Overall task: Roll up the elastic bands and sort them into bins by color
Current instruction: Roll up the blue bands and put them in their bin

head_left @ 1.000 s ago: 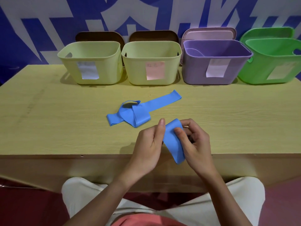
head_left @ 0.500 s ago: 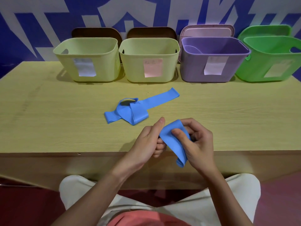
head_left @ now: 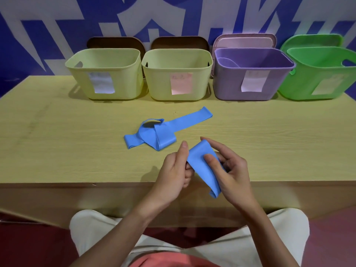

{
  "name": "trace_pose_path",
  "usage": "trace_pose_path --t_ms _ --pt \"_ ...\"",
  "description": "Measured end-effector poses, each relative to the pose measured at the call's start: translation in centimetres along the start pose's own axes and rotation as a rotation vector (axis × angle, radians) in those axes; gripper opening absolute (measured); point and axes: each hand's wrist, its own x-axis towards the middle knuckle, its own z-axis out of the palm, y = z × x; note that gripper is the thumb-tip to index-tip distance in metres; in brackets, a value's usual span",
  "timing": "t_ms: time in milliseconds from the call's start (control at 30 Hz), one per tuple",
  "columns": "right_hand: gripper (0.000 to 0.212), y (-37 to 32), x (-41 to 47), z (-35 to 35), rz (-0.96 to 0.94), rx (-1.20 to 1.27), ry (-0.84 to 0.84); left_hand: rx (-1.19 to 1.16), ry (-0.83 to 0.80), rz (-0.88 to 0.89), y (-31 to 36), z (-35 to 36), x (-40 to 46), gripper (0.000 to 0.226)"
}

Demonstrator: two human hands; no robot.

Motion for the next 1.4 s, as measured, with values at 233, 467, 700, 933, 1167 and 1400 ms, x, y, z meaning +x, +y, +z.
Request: trace_pose_path --t_ms 233,467,700,933,1167,1400 --pt "0.009 -0.7 0.3 -0.2 -0.059 -0.024 -0.009 -0.176 -0.118 -0.216 0.9 -0.2 0.1 0.050" --pt "0.008 -0.3 0.3 0.2 -0.049 -0.061 0.062 0.152 0.067 0.122 -0.3 0.5 0.4 0.046" --pt "0.016 0.1 0.2 0.1 -0.051 -0.095 0.013 0.203 0.156 0.201 -1.0 0.4 0.5 0.046" --pt "0.029 -0.2 0.4 -0.1 -0.071 -0.037 -0.036 -0.132 0.014 -0.106 0.4 0.3 0.4 0.047" --pt "0.012 -0.2 0.5 -0.2 -0.083 -0.077 0.006 0.003 -0.020 -0.191 0.6 0.0 0.6 0.045" --pt "0.014 -0.4 0.6 0.3 -0.033 -0.017 0.003 0.160 0.149 0.125 -0.5 0.2 0.1 0.044"
